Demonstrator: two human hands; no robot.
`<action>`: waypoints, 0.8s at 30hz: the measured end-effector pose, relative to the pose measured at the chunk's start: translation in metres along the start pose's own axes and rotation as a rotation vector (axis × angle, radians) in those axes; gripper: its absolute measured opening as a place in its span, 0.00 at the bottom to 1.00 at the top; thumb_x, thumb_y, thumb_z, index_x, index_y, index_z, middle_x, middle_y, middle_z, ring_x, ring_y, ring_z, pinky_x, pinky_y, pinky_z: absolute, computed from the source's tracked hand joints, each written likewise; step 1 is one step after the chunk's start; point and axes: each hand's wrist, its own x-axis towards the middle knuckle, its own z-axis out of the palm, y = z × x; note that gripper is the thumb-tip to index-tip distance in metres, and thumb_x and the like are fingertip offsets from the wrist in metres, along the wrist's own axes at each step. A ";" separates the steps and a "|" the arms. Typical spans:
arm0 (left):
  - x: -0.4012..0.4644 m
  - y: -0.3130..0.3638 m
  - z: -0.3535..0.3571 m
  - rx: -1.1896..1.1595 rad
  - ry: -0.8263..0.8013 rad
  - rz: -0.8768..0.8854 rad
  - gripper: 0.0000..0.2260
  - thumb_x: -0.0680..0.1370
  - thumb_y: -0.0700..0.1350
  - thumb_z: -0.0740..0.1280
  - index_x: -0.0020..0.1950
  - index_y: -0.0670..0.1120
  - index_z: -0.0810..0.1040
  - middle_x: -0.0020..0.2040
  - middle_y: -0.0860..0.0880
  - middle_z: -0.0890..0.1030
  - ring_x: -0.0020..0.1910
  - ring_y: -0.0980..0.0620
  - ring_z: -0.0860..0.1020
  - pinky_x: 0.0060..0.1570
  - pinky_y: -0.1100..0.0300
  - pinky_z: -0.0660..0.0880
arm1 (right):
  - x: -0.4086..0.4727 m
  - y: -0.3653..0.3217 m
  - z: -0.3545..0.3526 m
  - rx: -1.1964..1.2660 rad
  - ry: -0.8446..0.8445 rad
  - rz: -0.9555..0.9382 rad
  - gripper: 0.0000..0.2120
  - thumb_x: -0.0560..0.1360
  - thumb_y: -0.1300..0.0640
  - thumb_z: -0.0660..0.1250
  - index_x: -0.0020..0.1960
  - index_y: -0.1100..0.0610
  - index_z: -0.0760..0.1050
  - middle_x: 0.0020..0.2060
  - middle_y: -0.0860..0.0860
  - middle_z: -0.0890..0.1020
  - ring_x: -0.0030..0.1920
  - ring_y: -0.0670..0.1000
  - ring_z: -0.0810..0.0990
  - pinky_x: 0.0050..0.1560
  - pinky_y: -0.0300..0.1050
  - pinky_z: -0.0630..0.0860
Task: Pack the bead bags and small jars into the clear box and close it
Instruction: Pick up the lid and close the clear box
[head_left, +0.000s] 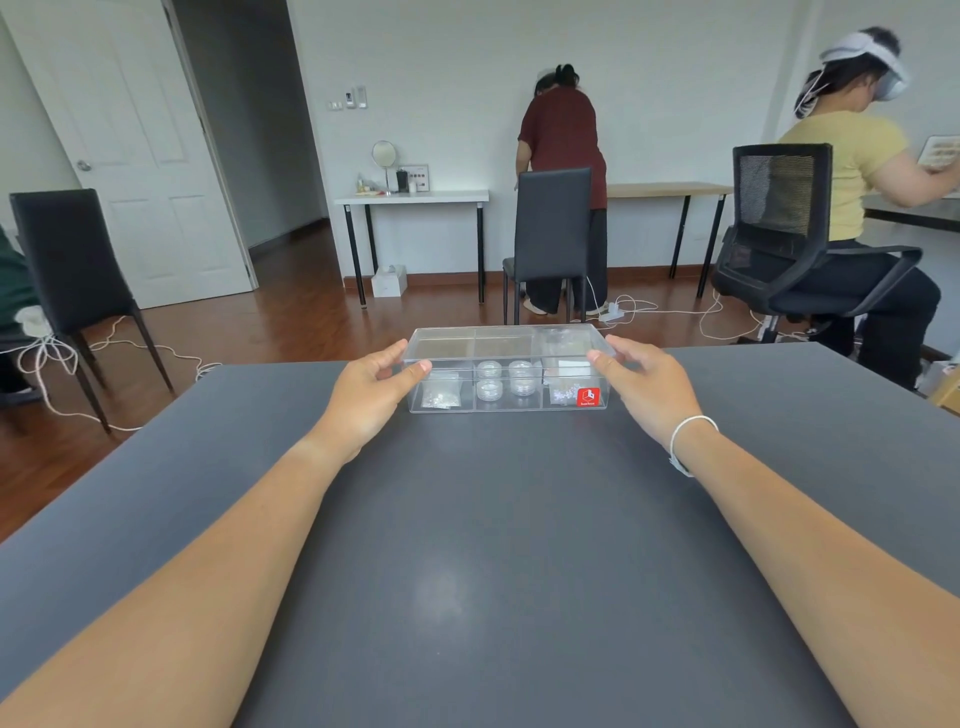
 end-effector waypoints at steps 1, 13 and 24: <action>0.000 0.000 0.000 0.002 -0.001 0.002 0.25 0.73 0.52 0.67 0.68 0.49 0.68 0.69 0.50 0.71 0.67 0.53 0.68 0.64 0.59 0.64 | 0.000 0.000 0.000 0.008 0.002 0.000 0.23 0.74 0.47 0.62 0.67 0.51 0.68 0.67 0.51 0.71 0.64 0.52 0.71 0.49 0.39 0.72; -0.001 0.000 0.001 0.022 0.000 0.008 0.24 0.73 0.50 0.67 0.68 0.49 0.68 0.69 0.50 0.71 0.67 0.53 0.68 0.60 0.64 0.62 | -0.001 -0.001 -0.001 0.030 -0.008 -0.010 0.22 0.74 0.47 0.63 0.66 0.51 0.69 0.66 0.52 0.72 0.60 0.50 0.73 0.53 0.46 0.76; -0.001 -0.003 0.001 0.023 -0.005 -0.002 0.24 0.73 0.50 0.68 0.68 0.48 0.68 0.67 0.49 0.73 0.65 0.53 0.70 0.59 0.64 0.63 | -0.005 -0.003 -0.002 0.027 -0.026 0.009 0.21 0.74 0.48 0.64 0.66 0.50 0.69 0.65 0.52 0.73 0.62 0.53 0.73 0.57 0.52 0.77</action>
